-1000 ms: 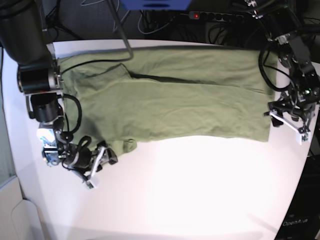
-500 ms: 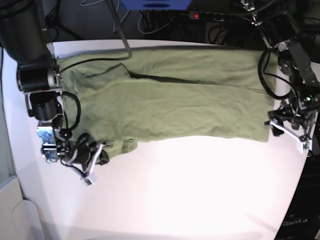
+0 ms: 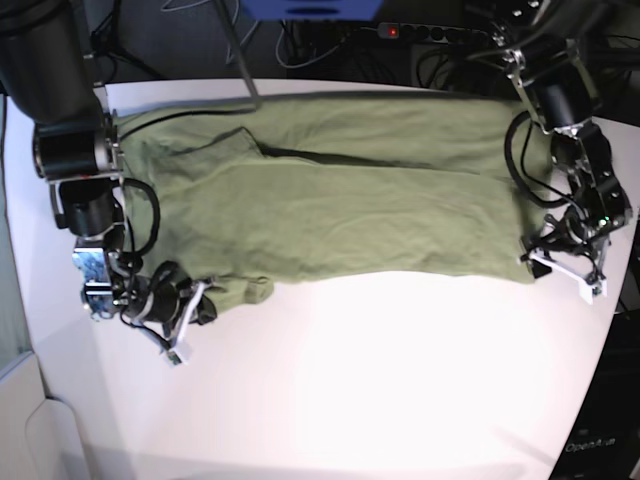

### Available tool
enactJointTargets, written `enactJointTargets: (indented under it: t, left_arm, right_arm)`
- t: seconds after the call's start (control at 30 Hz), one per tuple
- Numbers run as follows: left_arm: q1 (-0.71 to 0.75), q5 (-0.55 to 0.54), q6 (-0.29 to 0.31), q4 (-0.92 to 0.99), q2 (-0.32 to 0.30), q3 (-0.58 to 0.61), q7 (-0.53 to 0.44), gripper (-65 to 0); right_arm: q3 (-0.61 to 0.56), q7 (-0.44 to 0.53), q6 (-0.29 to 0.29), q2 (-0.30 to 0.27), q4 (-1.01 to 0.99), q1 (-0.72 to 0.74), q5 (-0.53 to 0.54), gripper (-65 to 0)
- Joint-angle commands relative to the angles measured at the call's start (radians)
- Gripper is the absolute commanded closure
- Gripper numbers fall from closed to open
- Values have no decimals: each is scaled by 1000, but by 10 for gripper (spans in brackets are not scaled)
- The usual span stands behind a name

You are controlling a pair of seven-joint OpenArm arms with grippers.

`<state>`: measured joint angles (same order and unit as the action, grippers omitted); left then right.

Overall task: Fold the T-shirt properly
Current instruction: 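Grasp the hem corners with both grippers, then lift the hem and fold it over toward the collar with both grippers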

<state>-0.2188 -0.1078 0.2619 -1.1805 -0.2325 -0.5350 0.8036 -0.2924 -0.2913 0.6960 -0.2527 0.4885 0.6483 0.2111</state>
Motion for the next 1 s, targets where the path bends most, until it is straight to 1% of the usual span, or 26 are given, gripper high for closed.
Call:
enactJointTargets:
  t: [0.0, 0.13, 0.37, 0.6, 0.67, 0.83, 0.9, 0.97]
  left_arm:
    - [-34, -5, 4, 3, -17, 0, -34, -468]
    - [-66, -5, 6, 96, -17, 2, -89, -468]
    - [-115, -5, 6, 195, -21, 109, -184, -468]
    - [-147, -5, 3, 314, -20, 122, -247, -463]
    - [-147, -5, 3, 325, -20, 122, -250, -411]
    - [-147, -5, 4, 327, -21, 122, -243, -226]
    - [-147, -5, 4, 327, -21, 122, -243, -186]
    - [-146, -5, 4, 327, -21, 122, -241, -174]
  right_arm:
    - [2, 14, 2, -10, 12, 34, 9, -7]
    - [2, 14, 2, -18, 11, 34, 9, -7]
    - [2, 14, 2, -23, 11, 34, 9, -7]
    - [2, 14, 2, -24, 11, 34, 9, -7]
    - [2, 14, 2, -32, 11, 34, 9, -7]
    - [2, 14, 2, -35, 16, 35, 9, -7]
    - [2, 14, 2, -35, 16, 35, 9, -7]
    - [2, 14, 2, -35, 16, 35, 9, -7]
